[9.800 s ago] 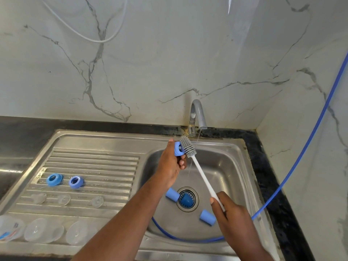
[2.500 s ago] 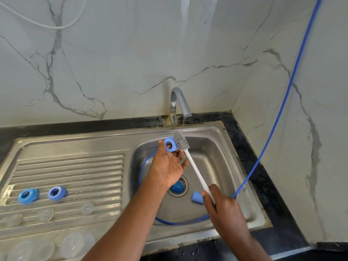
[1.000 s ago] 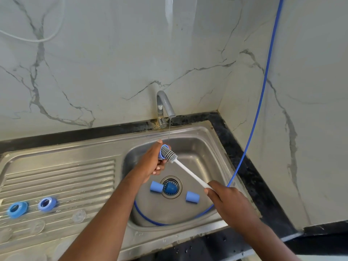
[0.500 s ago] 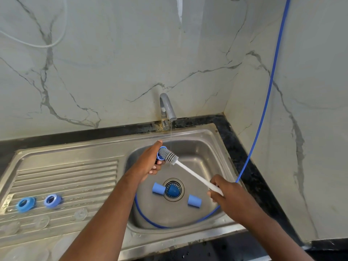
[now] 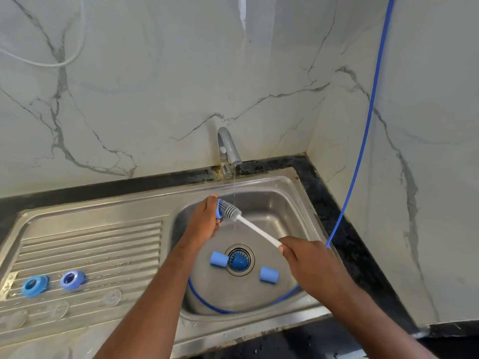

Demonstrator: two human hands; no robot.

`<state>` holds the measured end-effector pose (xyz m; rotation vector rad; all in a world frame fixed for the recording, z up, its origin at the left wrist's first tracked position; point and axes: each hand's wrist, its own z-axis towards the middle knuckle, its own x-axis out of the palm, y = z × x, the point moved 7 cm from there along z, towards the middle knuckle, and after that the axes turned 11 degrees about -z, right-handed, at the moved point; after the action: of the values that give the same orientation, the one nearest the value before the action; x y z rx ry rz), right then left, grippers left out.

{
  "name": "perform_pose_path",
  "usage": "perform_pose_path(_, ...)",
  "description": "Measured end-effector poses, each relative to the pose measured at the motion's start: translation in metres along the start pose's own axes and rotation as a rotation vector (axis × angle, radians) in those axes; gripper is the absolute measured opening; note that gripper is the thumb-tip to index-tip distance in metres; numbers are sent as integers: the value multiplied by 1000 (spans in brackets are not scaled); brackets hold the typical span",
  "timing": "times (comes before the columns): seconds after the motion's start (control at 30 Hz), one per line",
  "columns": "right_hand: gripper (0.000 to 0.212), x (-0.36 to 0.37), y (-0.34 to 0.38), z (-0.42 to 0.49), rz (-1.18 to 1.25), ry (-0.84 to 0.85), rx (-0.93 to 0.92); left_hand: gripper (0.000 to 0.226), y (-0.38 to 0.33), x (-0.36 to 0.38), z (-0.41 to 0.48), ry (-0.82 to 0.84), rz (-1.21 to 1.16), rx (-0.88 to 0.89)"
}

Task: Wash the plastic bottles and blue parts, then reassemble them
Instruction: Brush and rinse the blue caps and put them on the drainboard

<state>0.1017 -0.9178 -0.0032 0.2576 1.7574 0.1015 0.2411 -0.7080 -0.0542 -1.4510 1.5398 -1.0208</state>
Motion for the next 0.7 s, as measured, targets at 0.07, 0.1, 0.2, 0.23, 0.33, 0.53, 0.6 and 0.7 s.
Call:
perform_pose_path(0.07, 19, 2, 12, -2, 1, -8, -11, 43, 6, 0, 2, -31, -90, -53)
perform_pose_path(0.1, 18, 2, 17, -4, -17, -22, -38, 45, 8, -2, 4, -31, -100, -71)
perform_pose_path(0.2, 18, -6, 21, -11, -105, -77, -129, 53, 7, -11, 8, 45, -57, -79)
perform_pose_path(0.23, 21, -8, 18, -12, -130, -93, -148, 54, 6, -13, 7, 85, -48, -79)
perform_pose_path(0.33, 28, -12, 1, -12, -151, -87, -113, 51, 9, -17, 3, 162, -5, -85)
perform_pose_path(0.53, 25, -7, 4, -9, -134, -77, -78, 45, 14, -15, -4, 97, 50, -69)
perform_pose_path(0.6, 23, -11, 10, -11, -151, -122, -112, 45, 11, -17, -3, 104, 61, -75)
perform_pose_path(0.7, 19, -20, 11, -11, -157, -174, -89, 43, 3, -25, 0, 98, 110, -62)
